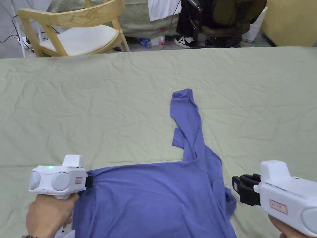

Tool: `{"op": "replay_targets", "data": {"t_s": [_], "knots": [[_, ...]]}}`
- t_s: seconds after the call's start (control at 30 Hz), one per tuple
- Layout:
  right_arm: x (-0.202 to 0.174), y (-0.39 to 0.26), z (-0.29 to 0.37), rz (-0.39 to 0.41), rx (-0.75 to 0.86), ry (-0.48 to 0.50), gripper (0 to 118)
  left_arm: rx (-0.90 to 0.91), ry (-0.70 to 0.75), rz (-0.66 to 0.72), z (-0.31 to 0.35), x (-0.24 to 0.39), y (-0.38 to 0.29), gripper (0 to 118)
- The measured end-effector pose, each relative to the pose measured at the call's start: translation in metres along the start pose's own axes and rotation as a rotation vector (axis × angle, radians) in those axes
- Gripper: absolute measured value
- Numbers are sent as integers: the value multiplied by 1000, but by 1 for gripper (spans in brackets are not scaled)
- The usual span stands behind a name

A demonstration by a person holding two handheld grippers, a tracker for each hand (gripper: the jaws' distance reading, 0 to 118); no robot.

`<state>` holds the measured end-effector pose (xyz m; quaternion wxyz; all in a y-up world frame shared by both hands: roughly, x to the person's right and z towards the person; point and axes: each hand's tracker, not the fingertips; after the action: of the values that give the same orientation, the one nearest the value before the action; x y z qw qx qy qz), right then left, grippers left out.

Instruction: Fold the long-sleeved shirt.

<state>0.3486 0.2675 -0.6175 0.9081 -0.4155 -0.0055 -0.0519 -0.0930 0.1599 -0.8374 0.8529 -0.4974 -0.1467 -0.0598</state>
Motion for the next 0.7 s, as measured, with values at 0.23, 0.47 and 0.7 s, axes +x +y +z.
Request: {"op": "replay_targets", "data": {"t_s": [0.23, 0.47, 0.7], "knots": [[27, 46, -80, -5, -196, 28, 69, -10, 9, 20, 2, 6, 0, 4], [30, 40, -148, -111, -279, 71, 48, 3, -1, 26, 4, 8, -2, 4], [27, 29, -148, -132, -249, 59, 9, 0, -2, 6, 1, 6, 2, 4]]}}
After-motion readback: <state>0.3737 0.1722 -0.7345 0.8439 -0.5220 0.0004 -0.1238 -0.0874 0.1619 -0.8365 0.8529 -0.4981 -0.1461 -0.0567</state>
